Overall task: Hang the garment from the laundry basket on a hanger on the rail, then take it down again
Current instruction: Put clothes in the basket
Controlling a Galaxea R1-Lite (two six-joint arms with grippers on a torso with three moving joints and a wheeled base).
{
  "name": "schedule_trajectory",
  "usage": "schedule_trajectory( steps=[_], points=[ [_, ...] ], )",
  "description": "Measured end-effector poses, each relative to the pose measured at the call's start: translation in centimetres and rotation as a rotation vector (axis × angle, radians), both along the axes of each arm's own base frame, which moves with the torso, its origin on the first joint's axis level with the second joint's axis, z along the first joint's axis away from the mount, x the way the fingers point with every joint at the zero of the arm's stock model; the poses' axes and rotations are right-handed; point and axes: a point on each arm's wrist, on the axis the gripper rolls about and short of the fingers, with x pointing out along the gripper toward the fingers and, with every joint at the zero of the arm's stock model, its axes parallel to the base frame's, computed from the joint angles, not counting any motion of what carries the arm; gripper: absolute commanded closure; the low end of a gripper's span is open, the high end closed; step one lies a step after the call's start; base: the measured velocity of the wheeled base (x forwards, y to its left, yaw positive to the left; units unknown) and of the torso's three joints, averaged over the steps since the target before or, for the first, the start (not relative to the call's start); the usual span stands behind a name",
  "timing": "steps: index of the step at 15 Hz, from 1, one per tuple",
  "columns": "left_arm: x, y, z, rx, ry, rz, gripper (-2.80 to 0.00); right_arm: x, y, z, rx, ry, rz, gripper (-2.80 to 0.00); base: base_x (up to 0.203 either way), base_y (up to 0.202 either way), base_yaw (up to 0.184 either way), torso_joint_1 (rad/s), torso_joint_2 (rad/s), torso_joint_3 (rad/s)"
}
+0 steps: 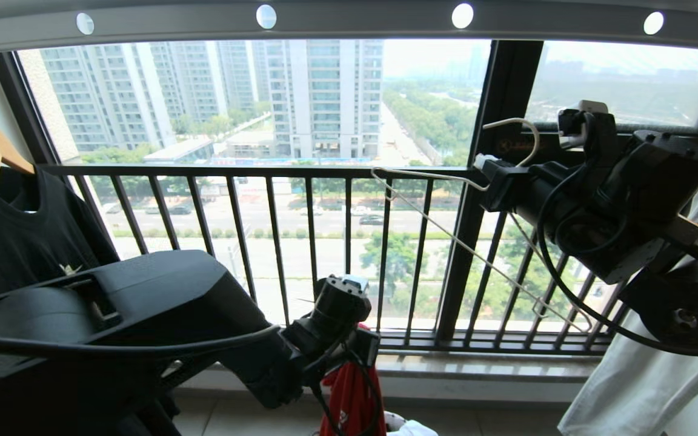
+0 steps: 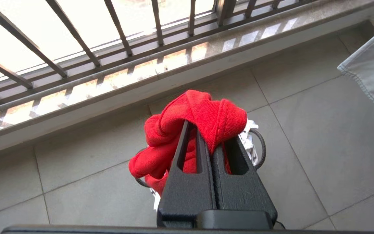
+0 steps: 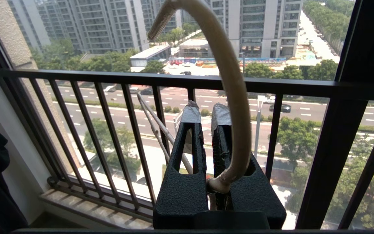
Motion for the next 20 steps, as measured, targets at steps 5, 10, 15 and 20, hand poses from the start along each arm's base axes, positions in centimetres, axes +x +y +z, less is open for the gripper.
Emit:
schedule_trajectory(
  steps=[5, 10, 15, 20],
  points=[
    [1.4, -0.7, -3.9, 0.015, -0.103, 0.012, 0.0, -0.1, -0.2, -0.4, -0.054, 0.042, -0.01, 0.0, 0.0, 0.0, 0.0, 0.0, 0.0, 0.0],
    [1.5, -0.8, -5.6, 0.042, -0.077, 0.01, 0.0, -0.4, -0.3, -0.3, -0.063, 0.063, -0.01, 0.0, 0.0, 0.0, 0.0, 0.0, 0.0, 0.0],
    [1.5, -0.8, -5.8, 0.063, -0.054, 0.01, -2.8, -0.4, -0.3, -0.3, -0.067, 0.072, -0.01, 0.0, 0.0, 0.0, 0.0, 0.0, 0.0, 0.0],
    [1.8, -0.5, -5.9, 0.071, -0.046, 0.019, -2.8, -0.4, -0.3, -0.3, -0.067, 0.074, -0.01, 0.0, 0.0, 0.0, 0.0, 0.0, 0.0, 0.0]
  ],
)
